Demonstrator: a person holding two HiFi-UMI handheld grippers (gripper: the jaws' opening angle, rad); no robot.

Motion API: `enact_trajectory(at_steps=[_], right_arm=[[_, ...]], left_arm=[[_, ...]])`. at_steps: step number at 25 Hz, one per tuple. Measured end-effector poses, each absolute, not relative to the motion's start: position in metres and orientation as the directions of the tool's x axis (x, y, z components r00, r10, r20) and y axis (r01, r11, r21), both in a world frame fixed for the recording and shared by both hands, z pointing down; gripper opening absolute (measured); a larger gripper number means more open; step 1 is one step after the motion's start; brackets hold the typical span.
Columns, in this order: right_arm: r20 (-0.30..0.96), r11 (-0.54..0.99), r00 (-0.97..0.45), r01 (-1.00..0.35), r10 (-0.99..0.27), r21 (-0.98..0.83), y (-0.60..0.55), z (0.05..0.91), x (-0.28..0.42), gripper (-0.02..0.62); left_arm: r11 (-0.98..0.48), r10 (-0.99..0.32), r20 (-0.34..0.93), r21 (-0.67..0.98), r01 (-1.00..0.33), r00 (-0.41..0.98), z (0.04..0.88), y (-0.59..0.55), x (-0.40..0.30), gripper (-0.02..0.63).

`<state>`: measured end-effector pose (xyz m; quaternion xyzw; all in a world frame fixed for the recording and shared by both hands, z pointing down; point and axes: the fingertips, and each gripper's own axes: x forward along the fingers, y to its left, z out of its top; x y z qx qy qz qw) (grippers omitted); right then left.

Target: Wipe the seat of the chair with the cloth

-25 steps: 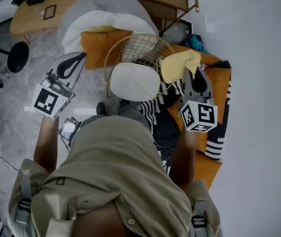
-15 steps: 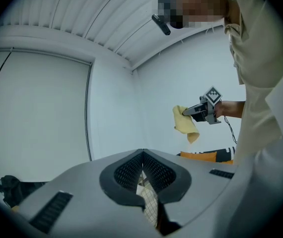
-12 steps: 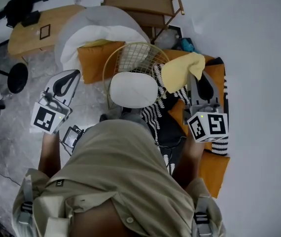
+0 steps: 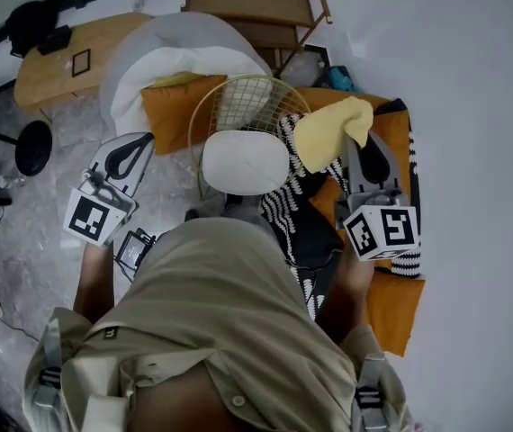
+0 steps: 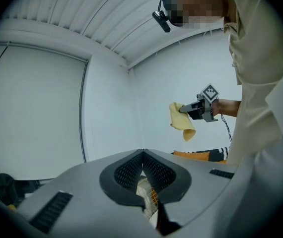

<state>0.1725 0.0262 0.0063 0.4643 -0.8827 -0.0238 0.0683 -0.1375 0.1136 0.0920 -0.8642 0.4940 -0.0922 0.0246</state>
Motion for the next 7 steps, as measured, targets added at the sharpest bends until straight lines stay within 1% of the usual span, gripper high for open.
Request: enact_trajectory(at_steps=[7], right_arm=[[0.112,0.566,-0.556,-0.819,-0.824,0.092,0.0327,0.0146,0.1742,0.074]], left_arm=[[-0.519,-0.853,0.135,-0.124,-0.846,0.504,0.0967,0.1207,-0.1343,0.017]])
